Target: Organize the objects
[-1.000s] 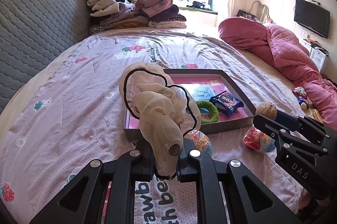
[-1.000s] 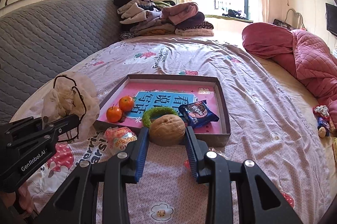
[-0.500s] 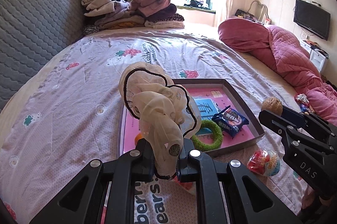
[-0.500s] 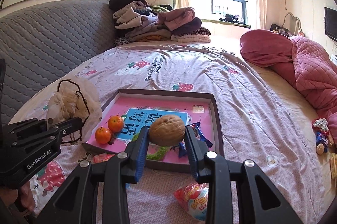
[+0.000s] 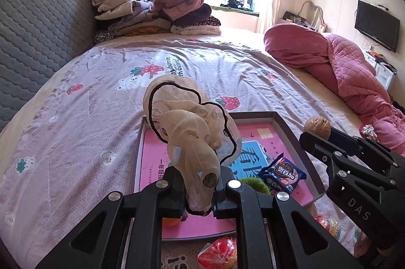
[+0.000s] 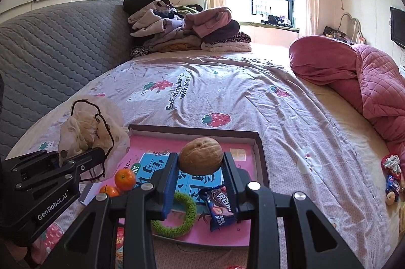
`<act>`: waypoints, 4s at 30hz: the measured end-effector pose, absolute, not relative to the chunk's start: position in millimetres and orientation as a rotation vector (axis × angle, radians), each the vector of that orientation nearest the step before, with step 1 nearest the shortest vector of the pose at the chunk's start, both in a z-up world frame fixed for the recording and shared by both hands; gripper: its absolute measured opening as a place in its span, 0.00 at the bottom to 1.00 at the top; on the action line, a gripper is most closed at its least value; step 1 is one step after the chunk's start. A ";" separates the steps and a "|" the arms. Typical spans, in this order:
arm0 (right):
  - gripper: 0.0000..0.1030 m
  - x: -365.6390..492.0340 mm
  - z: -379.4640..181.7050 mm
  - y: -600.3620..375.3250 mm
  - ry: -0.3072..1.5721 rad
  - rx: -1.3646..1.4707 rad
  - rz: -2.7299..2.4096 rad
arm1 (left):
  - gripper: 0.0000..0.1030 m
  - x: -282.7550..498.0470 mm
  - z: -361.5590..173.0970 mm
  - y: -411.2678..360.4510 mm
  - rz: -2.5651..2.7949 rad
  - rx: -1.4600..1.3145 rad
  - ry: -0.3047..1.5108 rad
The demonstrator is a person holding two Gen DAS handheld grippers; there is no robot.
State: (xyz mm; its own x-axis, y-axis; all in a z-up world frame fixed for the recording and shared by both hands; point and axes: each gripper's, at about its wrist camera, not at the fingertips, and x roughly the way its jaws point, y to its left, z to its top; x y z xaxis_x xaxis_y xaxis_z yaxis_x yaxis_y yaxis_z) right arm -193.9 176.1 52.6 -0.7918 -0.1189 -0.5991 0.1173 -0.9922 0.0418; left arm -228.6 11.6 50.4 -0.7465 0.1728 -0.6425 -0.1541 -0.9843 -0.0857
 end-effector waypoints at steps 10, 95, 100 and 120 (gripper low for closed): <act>0.34 -227.0 28.2 179.8 0.010 1.035 -2.850 | 0.14 -265.6 22.3 11.0 2.755 -1.103 -0.092; 0.39 -266.0 3.7 182.9 0.053 1.394 -2.797 | 0.61 -272.4 -10.5 17.5 2.659 -1.160 -0.168; 0.39 -251.7 19.2 186.0 0.038 1.371 -2.806 | 0.66 -257.0 7.0 15.1 2.674 -1.140 -0.157; 0.48 -169.3 52.4 171.5 -0.046 1.260 -2.747 | 0.74 -154.6 49.8 -10.4 2.774 -1.128 -0.080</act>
